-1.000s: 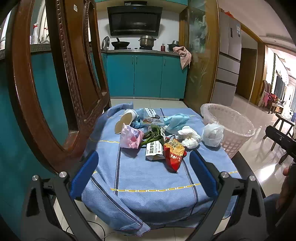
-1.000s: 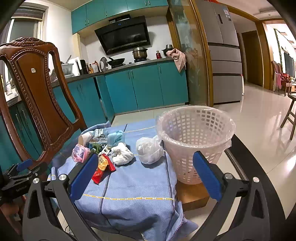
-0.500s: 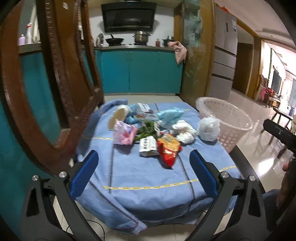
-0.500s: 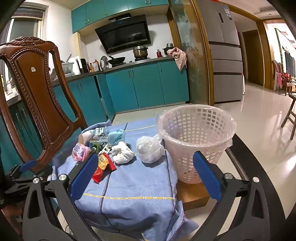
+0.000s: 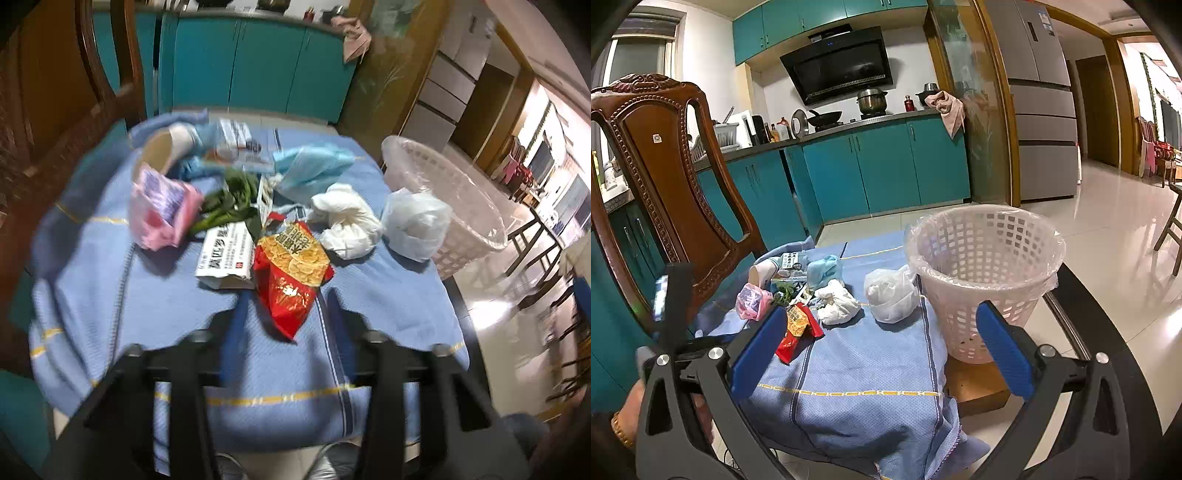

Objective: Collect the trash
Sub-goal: 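Grasp the red snack bag with the left gripper and lift it, then hold the red snack bag in the left gripper while the right gripper grasps the white plastic bag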

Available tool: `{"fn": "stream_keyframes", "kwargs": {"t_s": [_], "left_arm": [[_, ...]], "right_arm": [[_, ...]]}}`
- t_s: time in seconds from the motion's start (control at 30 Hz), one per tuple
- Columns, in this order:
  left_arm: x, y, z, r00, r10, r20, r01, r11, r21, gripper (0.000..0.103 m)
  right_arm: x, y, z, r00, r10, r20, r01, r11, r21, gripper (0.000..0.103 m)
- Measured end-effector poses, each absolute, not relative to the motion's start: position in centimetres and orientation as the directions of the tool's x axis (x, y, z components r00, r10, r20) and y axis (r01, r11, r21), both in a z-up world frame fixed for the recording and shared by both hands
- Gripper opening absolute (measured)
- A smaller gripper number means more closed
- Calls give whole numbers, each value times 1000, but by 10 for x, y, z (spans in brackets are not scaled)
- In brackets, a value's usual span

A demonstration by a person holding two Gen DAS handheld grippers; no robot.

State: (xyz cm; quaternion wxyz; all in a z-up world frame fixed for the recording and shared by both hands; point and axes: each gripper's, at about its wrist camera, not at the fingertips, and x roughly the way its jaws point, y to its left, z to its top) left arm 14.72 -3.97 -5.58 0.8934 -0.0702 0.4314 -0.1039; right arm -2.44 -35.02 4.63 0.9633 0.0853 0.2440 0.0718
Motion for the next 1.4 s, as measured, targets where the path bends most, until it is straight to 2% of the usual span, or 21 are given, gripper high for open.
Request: {"fn": "stream_keyframes", "kwargs": {"t_s": [0.07, 0.2, 0.33, 0.47, 0.57, 0.63, 0.67, 0.73, 0.8, 1.03, 1.17, 1.3, 1.4], "left_arm": [[154, -41, -63, 580, -251, -775, 118, 967, -225, 3], [140, -40, -48, 617, -266, -741, 141, 963, -228, 2], [97, -24, -7, 741, -279, -611, 165, 957, -237, 2], [58, -4, 24, 876, -121, -467, 84, 992, -100, 2], [52, 9, 31, 901, -51, -431, 29, 998, -59, 2], [54, 13, 30, 901, -28, -433, 8, 999, -47, 2], [56, 15, 29, 899, -26, -437, 5, 999, -50, 2], [57, 17, 30, 898, -21, -440, 0, 999, -49, 2], [58, 18, 30, 898, -20, -440, 4, 999, -38, 2], [49, 25, 28, 889, -25, -457, 0, 999, -53, 2], [44, 22, 26, 883, -19, -469, 6, 1000, -30, 2], [38, 14, 22, 880, -23, -474, 26, 1000, 0, 2], [37, 13, 20, 875, -31, -482, 37, 999, 2, 2]], "right_arm": [[-23, -350, 46, 867, 182, -463, -98, 975, 199, 100], [-7, -349, 42, 851, 193, -488, -105, 974, 202, 100], [29, -343, 31, 808, 196, -556, -106, 976, 191, 99], [76, -323, 17, 744, 187, -642, -127, 982, 139, 89], [111, -311, 8, 718, 158, -678, -119, 987, 104, 75], [131, -304, -4, 681, 145, -718, -115, 989, 91, 54], [140, -301, -11, 659, 139, -739, -115, 990, 84, 47], [152, -294, -25, 615, 116, -780, -121, 991, 52, 19], [149, -294, -26, 606, 116, -787, -125, 991, 49, 12], [54, -308, 20, 717, 293, -633, -226, 956, 186, 9], [1, -305, 33, 784, 307, -539, -247, 952, 183, 9], [-8, -295, 37, 797, 314, -515, -278, 949, 147, 9], [-2, -295, 33, 785, 318, -531, -280, 948, 154, 9]]}}
